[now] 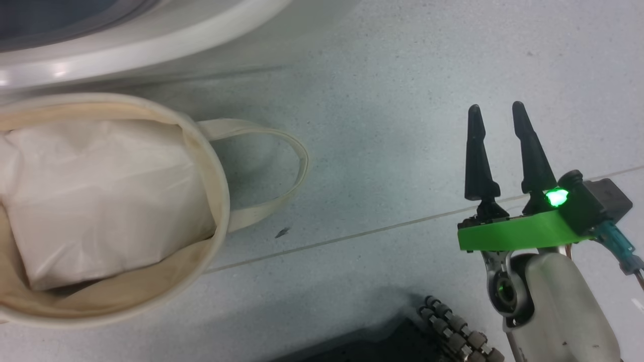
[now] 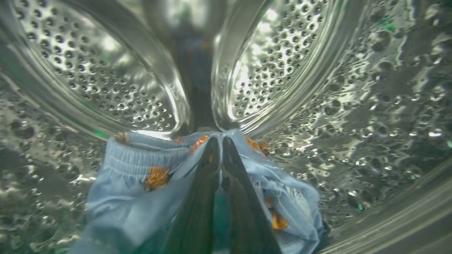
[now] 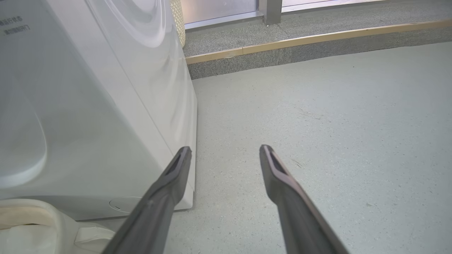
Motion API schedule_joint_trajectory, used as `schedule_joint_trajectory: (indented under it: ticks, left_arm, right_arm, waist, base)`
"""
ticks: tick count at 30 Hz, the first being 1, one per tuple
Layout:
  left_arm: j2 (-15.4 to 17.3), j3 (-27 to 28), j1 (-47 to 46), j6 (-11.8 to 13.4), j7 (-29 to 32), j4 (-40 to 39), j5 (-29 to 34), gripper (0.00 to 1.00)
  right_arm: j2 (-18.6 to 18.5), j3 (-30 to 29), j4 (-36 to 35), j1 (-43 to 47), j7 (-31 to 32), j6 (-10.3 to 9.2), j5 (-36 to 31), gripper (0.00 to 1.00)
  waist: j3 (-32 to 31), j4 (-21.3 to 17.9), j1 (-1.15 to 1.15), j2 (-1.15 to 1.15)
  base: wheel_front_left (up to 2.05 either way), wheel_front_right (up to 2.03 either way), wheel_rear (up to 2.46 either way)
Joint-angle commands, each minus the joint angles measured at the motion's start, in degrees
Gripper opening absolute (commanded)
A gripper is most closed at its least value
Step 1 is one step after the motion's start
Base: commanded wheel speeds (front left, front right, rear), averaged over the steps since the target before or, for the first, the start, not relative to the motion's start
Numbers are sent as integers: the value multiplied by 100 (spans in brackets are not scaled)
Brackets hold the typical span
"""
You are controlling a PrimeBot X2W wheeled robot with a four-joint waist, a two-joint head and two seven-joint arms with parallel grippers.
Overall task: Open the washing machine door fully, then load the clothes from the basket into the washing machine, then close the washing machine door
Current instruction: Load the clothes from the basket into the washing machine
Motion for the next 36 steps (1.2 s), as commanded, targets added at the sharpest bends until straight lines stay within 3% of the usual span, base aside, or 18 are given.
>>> schedule_joint_trajectory:
  ticks: [1, 2, 11, 21, 24, 36]
  left_arm:
    - [253, 104, -51, -18, -26, -144, 73, 4]
    - [211, 115, -13, -36, -26, -85, 64, 97]
    - [-147, 37, 306, -145, 3, 1274, -130, 100]
    - [-395, 33, 1133, -184, -7, 1534, -401, 100]
    - [-447, 74, 1459, -189, -21, 1197, -512, 100]
    - [-506, 357, 3727, -192, -25, -1375, -671, 100]
  right_arm:
    - [11, 106, -159, 204, -70, 42, -12, 100]
    - [11, 119, -149, 187, -70, 42, 0, 100]
    - [12, 213, 115, 100, -70, 42, -15, 100]
    - [12, 274, 452, 62, -70, 42, -6, 100]
    - [12, 308, 559, 68, -70, 42, 2, 100]
    - [-174, 426, 909, 192, -70, 42, 144, 100]
  waist:
    - [-36, 34, 0, 0]
    - [-69, 54, 0, 0]
    - [-627, 242, 0, 0]
    - [-1429, 528, 0, 0]
    - [-1704, 657, 0, 0]
    - [-2904, 1159, 0, 0]
  base:
    - [0, 0, 0]
    - [0, 0, 0]
    - [0, 0, 0]
    - [0, 0, 0]
    - [0, 0, 0]
    - [0, 0, 0]
